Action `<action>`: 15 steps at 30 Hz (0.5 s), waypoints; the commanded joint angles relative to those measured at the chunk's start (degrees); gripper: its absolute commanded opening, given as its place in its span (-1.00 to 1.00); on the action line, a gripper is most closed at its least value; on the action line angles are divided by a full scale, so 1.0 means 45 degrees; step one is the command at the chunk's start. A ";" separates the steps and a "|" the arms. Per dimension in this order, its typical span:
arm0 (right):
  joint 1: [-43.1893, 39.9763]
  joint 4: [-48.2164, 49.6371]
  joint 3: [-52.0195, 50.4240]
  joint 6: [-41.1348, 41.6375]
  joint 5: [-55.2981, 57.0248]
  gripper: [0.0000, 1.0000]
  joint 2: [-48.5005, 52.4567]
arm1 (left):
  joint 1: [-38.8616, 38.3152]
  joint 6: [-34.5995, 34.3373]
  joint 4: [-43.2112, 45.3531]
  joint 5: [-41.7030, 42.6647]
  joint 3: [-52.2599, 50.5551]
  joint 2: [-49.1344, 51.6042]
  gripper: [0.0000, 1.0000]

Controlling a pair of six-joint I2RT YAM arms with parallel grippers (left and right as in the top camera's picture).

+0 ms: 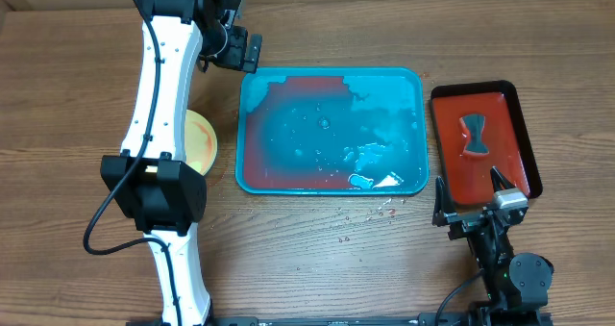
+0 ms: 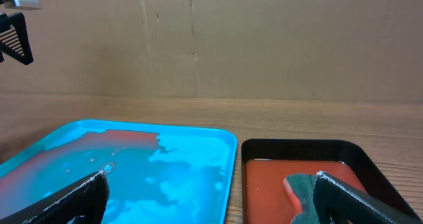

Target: Clean dirty plates on tray and stack at the side

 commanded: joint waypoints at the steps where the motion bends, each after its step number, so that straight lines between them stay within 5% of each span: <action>1: 0.0068 0.0068 -0.0131 0.0097 0.0083 1.00 -0.0141 | -0.0029 -0.0112 0.0019 0.0087 0.0141 -0.0194 0.99; 15: 0.0068 0.0068 -0.0131 0.0097 0.0083 1.00 -0.0141 | -0.0034 -0.0102 0.0005 0.0000 0.0141 -0.0267 0.99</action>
